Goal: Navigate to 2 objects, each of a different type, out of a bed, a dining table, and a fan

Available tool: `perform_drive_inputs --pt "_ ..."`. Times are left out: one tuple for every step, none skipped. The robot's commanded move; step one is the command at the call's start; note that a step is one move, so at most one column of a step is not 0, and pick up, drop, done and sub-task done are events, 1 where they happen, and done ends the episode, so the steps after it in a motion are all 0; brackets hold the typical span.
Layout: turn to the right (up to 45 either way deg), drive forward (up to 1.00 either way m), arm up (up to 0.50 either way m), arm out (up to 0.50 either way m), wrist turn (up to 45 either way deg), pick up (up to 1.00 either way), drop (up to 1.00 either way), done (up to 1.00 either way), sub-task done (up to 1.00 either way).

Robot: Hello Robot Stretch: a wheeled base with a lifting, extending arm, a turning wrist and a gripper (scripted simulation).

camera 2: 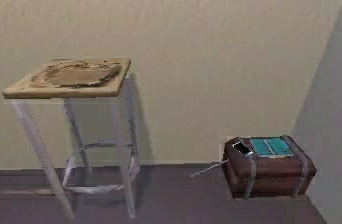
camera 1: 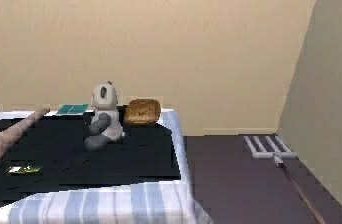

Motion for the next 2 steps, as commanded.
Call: perform_drive_inputs --pt "-33.0 0.0 0.0 0.0 0.0 0.0 0.0 0.0 0.0" --pt "0.0 0.0 0.0 0.0 0.0 0.0 0.0 0.0 1.0"
